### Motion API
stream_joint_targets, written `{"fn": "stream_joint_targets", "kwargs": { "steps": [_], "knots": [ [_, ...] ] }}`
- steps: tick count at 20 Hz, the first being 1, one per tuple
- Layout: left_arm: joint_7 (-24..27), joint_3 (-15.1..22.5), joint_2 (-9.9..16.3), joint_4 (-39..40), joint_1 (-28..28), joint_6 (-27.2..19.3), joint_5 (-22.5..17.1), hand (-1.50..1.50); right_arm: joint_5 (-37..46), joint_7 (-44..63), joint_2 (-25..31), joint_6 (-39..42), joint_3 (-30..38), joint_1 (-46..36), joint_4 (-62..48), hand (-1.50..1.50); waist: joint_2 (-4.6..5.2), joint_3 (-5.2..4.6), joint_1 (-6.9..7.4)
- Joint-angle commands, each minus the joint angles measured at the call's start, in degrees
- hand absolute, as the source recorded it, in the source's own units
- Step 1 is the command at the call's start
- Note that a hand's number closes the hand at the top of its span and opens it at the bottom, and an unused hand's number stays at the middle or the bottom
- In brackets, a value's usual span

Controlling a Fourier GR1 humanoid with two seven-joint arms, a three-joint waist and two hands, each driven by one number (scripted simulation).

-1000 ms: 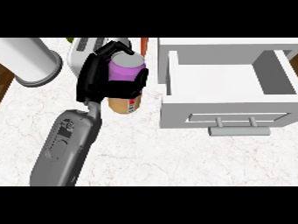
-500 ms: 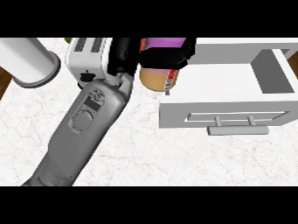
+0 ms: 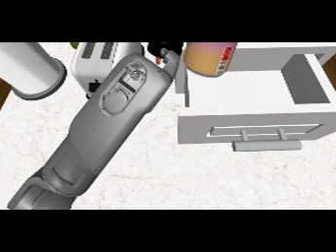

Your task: Pick up the can, place it into the drawer and close the drawer

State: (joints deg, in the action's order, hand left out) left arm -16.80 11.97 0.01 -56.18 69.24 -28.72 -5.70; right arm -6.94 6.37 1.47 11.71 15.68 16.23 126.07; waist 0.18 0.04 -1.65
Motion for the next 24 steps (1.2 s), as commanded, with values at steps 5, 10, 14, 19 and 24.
{"fn": "stream_joint_targets", "kwargs": {
  "steps": [5, 10, 14, 19, 24],
  "knots": [
    [4.65, 0.11, -0.01, 16.92, 11.15, -1.37, -5.81, 1.50, 1.25, 0.30, -0.30, -0.42, -0.67, -1.48, 0.11, -1.50, 0.39, 0.03, -1.09],
    [6.82, 2.81, -0.01, 22.41, 15.05, -2.63, -10.37, 1.50, -1.23, 1.50, 1.88, 0.28, 1.50, -4.09, -2.40, -1.50, 0.49, 0.06, -1.53],
    [8.83, 9.24, -0.01, 24.75, 14.59, -4.89, -13.08, 1.50, 1.28, -1.94, -0.37, 1.00, -0.84, -1.33, -2.41, -1.50, 0.61, 0.12, -2.79],
    [9.41, 9.66, -0.01, 29.04, 17.61, -4.38, -16.61, 1.50, 3.59, 0.72, -0.54, -0.70, -2.82, -3.89, -0.78, -1.50, 0.81, 0.09, -2.83],
    [12.12, 14.25, -0.01, 30.36, 16.52, -6.11, -18.53, 1.50, 0.05, 2.24, 2.17, -0.88, 1.10, -8.04, -3.87, -1.50, 1.00, 0.13, -3.36]
  ]
}}
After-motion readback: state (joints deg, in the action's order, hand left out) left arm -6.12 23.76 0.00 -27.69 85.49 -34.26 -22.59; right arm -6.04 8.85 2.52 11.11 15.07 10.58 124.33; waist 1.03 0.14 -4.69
